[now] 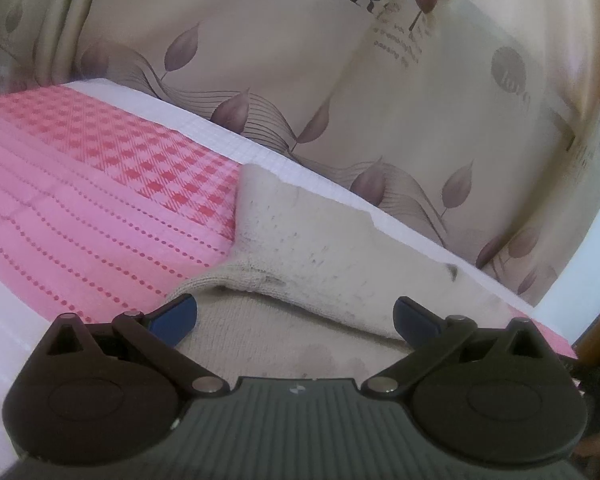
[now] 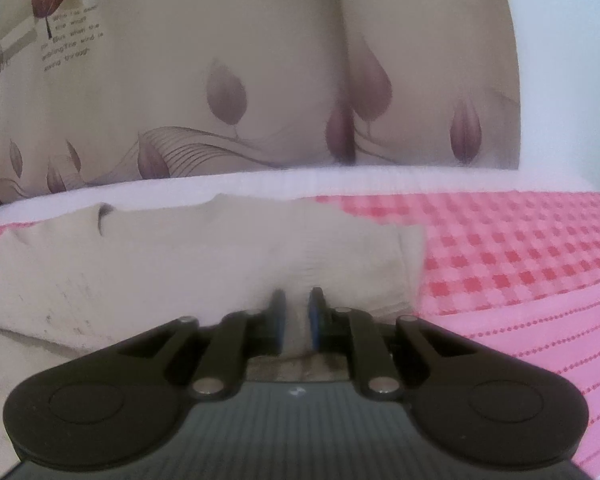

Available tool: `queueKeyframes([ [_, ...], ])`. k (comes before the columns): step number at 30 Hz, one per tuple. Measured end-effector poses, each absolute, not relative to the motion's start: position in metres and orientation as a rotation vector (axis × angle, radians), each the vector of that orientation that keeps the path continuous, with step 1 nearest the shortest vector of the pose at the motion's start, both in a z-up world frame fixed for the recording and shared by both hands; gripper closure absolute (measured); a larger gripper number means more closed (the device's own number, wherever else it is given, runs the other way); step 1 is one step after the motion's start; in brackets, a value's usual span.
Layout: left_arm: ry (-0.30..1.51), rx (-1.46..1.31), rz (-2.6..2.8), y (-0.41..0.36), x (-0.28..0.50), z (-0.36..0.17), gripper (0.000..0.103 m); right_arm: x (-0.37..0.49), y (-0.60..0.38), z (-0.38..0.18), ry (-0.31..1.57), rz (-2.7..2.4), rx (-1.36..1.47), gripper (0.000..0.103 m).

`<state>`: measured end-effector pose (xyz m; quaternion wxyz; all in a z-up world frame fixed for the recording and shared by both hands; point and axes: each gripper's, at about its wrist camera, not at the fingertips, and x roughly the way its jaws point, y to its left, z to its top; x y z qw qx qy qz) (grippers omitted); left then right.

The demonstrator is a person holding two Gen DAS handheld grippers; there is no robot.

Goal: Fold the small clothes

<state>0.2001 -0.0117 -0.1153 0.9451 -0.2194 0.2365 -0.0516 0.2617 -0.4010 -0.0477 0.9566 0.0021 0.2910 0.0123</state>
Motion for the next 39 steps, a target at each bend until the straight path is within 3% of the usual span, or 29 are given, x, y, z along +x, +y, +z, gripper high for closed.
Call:
queueKeyframes([
  [9,0.489,-0.433,-0.101,-0.013,0.201,-0.115,0.0,0.262,-0.38,-0.049,0.587,-0.028,-0.157,0.083],
  [12,0.492,-0.431,-0.102,-0.013,0.202,-0.116,0.0,0.261,-0.375,-0.05,0.581,-0.058,-0.191,0.076],
  [13,0.492,-0.429,-0.102,-0.013,0.201,-0.116,0.0,0.261,-0.378,-0.049,0.58,-0.065,-0.174,0.07],
  [15,0.492,-0.429,-0.102,-0.013,0.202,-0.116,0.0,0.261,-0.384,-0.048,0.583,-0.089,-0.14,0.039],
  [16,0.492,-0.428,-0.102,-0.013,0.202,-0.116,0.0,0.262,-0.386,-0.048,0.593,-0.114,-0.126,0.002],
  [17,0.492,-0.428,-0.102,-0.013,0.202,-0.116,0.0,0.262,-0.387,-0.049,0.599,-0.118,-0.111,0.0],
  [23,0.493,-0.43,-0.104,-0.013,0.203,-0.116,0.0,0.269,-0.386,-0.052,0.629,-0.105,-0.093,0.0],
  [27,0.486,-0.447,-0.111,-0.011,0.201,-0.117,0.0,0.245,-0.376,-0.04,0.547,-0.182,-0.117,0.0],
  [33,0.535,-0.446,-0.189,-0.002,0.196,-0.11,0.0,0.108,-0.372,-0.01,0.286,-0.07,0.038,0.0],
  [39,0.58,-0.376,-0.357,0.022,0.138,-0.095,0.0,-0.003,-0.4,-0.011,0.396,0.067,0.049,0.0],
])
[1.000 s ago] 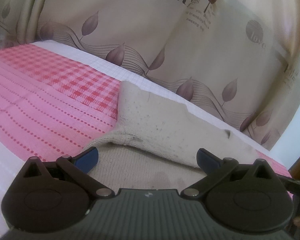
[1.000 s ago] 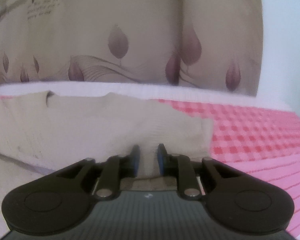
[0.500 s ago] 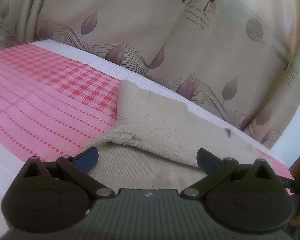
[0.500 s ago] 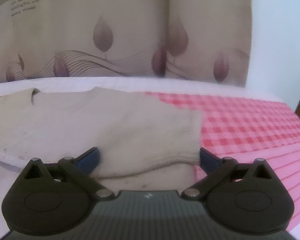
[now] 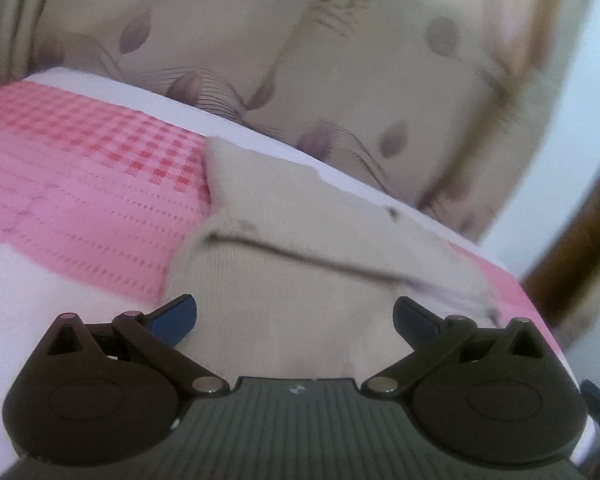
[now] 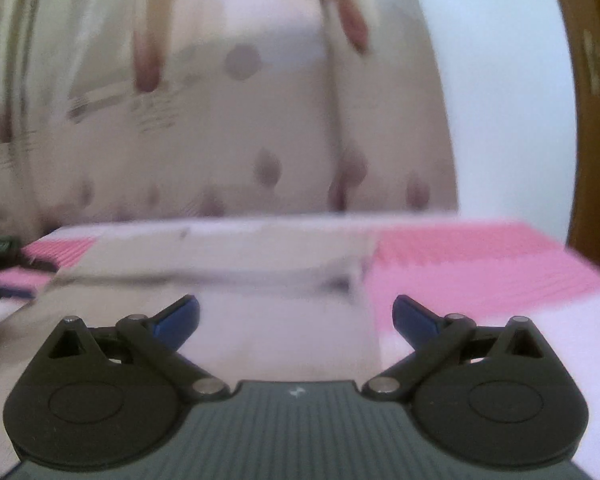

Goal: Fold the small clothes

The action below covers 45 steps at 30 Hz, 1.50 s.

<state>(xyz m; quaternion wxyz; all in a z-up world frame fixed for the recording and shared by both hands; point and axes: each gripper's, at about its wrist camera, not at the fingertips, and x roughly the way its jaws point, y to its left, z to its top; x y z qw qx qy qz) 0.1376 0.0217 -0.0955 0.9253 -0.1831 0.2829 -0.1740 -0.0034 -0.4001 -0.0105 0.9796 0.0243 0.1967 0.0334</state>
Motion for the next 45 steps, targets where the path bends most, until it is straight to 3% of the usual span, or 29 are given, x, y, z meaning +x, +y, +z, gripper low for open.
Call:
queueKeyframes([
  [6,0.574,-0.348,-0.395,0.056,0.063,-0.097,0.003,-0.057,-0.447,-0.019,0.494,0.104,0.302,0.0],
  [10,0.586,-0.324,-0.357,0.073,0.029,-0.106,0.009,-0.076,-0.446,-0.033,0.499,0.073,0.313,0.0],
  [12,0.595,-0.321,-0.344,0.079,0.02,-0.109,0.011,-0.078,-0.447,-0.037,0.495,0.062,0.315,0.005],
  [19,0.64,-0.329,-0.364,0.086,0.012,-0.12,0.011,-0.068,-0.45,-0.049,0.55,0.072,0.333,0.011],
  [21,0.647,-0.336,-0.377,0.086,0.011,-0.12,0.01,-0.065,-0.447,-0.049,0.569,0.079,0.319,0.023],
  [23,0.662,-0.349,-0.394,0.085,0.01,-0.12,0.01,-0.062,-0.441,-0.049,0.598,0.094,0.281,0.049],
  [26,0.676,-0.326,-0.407,0.08,0.007,-0.121,0.01,-0.059,-0.436,-0.05,0.612,0.126,0.259,0.054],
  [29,0.678,-0.298,-0.449,0.075,0.001,-0.123,0.011,-0.054,-0.432,-0.05,0.635,0.166,0.256,0.067],
  [32,0.678,-0.315,-0.504,0.069,-0.004,-0.127,0.016,-0.051,-0.433,-0.051,0.647,0.198,0.285,0.071],
  [33,0.683,-0.33,-0.515,0.068,-0.004,-0.128,0.027,-0.049,-0.436,-0.051,0.65,0.207,0.301,0.071],
  [34,0.695,-0.36,-0.526,0.069,-0.003,-0.129,0.05,-0.049,-0.438,-0.051,0.652,0.213,0.32,0.072],
  [35,0.719,-0.398,-0.533,0.071,-0.001,-0.132,0.066,-0.049,-0.44,-0.051,0.654,0.219,0.343,0.073],
  [36,0.751,-0.432,-0.531,0.073,0.003,-0.137,0.093,-0.049,-0.443,-0.052,0.657,0.225,0.366,0.073],
  [42,0.784,-0.55,-0.554,0.085,0.014,-0.148,0.094,-0.041,-0.456,-0.05,0.692,0.247,0.439,0.072],
  [43,0.778,-0.537,-0.556,0.084,0.014,-0.147,0.088,-0.039,-0.457,-0.05,0.697,0.257,0.447,0.068],
  [44,0.774,-0.527,-0.562,0.083,0.014,-0.146,0.083,-0.038,-0.457,-0.049,0.696,0.267,0.448,0.056],
  [45,0.769,-0.528,-0.577,0.082,0.015,-0.145,0.069,-0.037,-0.455,-0.047,0.696,0.271,0.447,0.048],
])
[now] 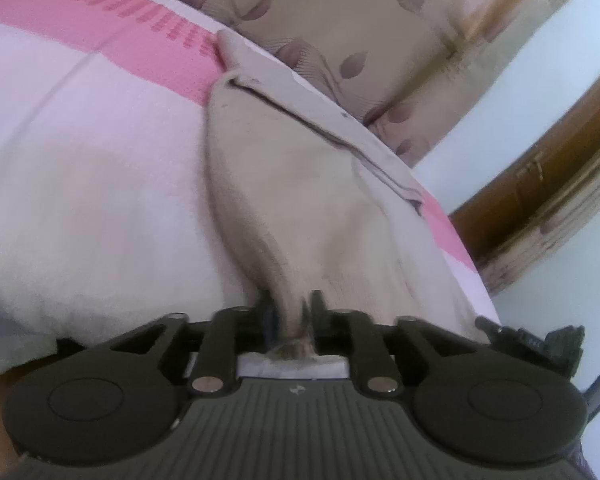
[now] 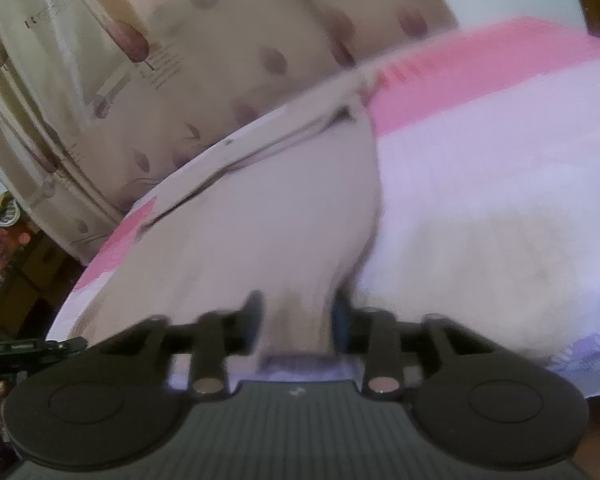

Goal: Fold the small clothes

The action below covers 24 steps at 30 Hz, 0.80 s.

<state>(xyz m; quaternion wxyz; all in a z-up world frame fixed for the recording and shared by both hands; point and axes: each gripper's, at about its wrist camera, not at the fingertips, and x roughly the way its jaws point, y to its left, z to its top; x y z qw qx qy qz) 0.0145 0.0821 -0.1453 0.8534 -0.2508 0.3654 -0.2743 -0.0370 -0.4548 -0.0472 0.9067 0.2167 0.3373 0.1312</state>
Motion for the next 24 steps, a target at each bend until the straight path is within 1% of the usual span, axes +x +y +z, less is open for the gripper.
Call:
queueKeyframes([
  [1,0.763,-0.53,-0.591,0.082,0.015,-0.144,0.056,-0.035,-0.453,-0.046,0.696,0.277,0.445,0.033],
  [2,0.754,-0.528,-0.601,0.079,0.016,-0.142,0.051,-0.033,-0.449,-0.045,0.703,0.28,0.438,0.029],
  [3,0.743,-0.517,-0.601,0.076,0.015,-0.14,0.044,-0.031,-0.446,-0.044,0.707,0.272,0.418,0.029],
  [5,0.743,-0.491,-0.589,0.067,0.017,-0.137,0.051,-0.028,-0.441,-0.043,0.708,0.268,0.383,0.031],
  [6,0.742,-0.477,-0.576,0.064,0.017,-0.137,0.079,-0.028,-0.438,-0.043,0.705,0.257,0.36,0.037],
  [7,0.758,-0.464,-0.561,0.062,0.018,-0.139,0.095,-0.028,-0.436,-0.045,0.714,0.237,0.335,0.07],
  [8,0.772,-0.459,-0.544,0.06,0.018,-0.141,0.095,-0.029,-0.437,-0.048,0.718,0.224,0.338,0.091],
  [12,0.68,-0.47,-0.546,0.065,0.006,-0.132,0.095,-0.038,-0.453,-0.055,0.675,0.258,0.491,0.092],
  [14,0.615,-0.513,-0.564,0.07,0.003,-0.123,0.095,-0.041,-0.461,-0.057,0.634,0.29,0.6,0.092],
  [18,0.544,-0.53,-0.561,0.07,0.005,-0.101,0.095,-0.038,-0.472,-0.053,0.559,0.351,0.757,0.092],
  [21,0.52,-0.537,-0.561,0.065,0.009,-0.091,0.095,-0.032,-0.478,-0.046,0.502,0.394,0.835,0.092],
  [24,0.495,-0.543,-0.555,0.061,0.013,-0.083,0.095,-0.026,-0.478,-0.034,0.464,0.414,0.847,0.091],
])
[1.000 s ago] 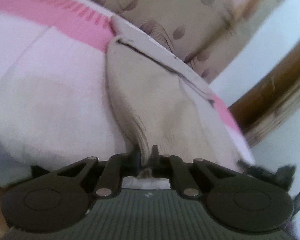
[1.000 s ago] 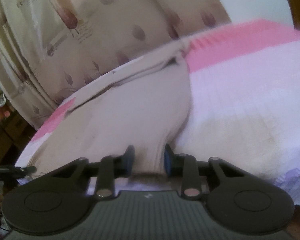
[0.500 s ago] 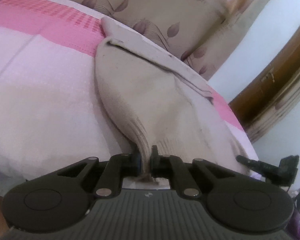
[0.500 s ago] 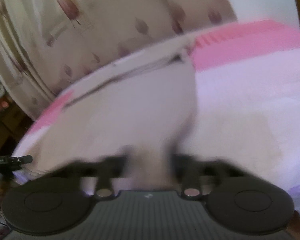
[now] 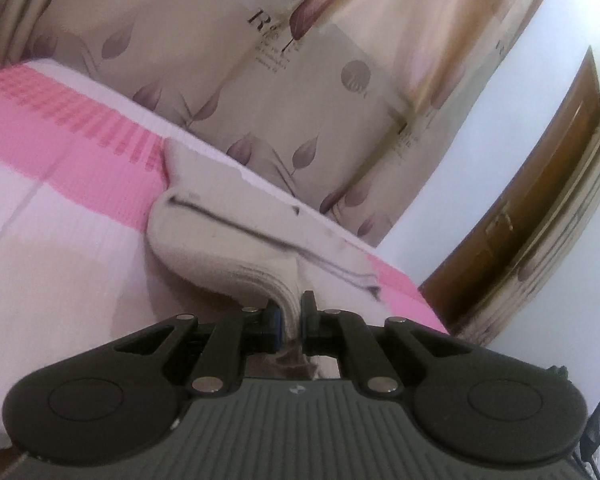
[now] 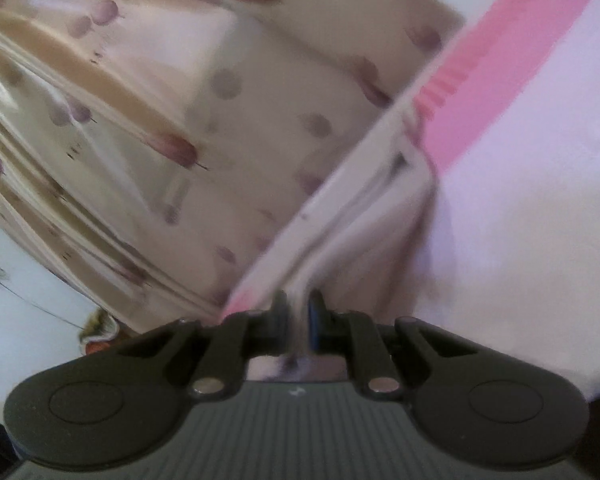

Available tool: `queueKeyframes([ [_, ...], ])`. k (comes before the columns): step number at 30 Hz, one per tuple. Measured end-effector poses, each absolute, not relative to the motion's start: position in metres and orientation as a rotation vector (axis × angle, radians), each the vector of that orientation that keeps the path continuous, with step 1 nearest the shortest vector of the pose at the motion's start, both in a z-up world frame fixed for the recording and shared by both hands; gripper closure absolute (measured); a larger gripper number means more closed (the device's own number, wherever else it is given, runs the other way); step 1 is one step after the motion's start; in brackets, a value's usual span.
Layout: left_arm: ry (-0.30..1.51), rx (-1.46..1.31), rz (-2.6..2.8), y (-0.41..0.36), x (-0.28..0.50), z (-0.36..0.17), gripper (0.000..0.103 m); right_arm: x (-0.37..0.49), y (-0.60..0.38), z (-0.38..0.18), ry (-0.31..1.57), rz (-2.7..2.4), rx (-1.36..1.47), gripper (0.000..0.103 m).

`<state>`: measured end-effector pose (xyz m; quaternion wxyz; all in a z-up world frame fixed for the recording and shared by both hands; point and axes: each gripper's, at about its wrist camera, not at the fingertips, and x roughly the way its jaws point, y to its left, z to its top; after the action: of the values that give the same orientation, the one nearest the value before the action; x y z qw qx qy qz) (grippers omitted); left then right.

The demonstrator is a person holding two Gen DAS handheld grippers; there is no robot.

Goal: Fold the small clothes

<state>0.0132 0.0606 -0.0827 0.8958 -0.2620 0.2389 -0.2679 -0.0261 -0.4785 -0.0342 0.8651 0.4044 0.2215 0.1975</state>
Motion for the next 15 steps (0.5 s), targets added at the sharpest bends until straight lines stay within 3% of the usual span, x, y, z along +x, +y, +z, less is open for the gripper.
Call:
queueKeyframes([
  [9,0.455,-0.551,-0.532,0.053,0.031,-0.065,0.095,-0.001,-0.483,-0.008,0.383,0.415,0.825,0.092],
  [15,0.438,-0.502,-0.546,0.046,0.024,-0.061,0.095,-0.013,-0.471,0.0,0.521,0.254,0.512,0.09],
])
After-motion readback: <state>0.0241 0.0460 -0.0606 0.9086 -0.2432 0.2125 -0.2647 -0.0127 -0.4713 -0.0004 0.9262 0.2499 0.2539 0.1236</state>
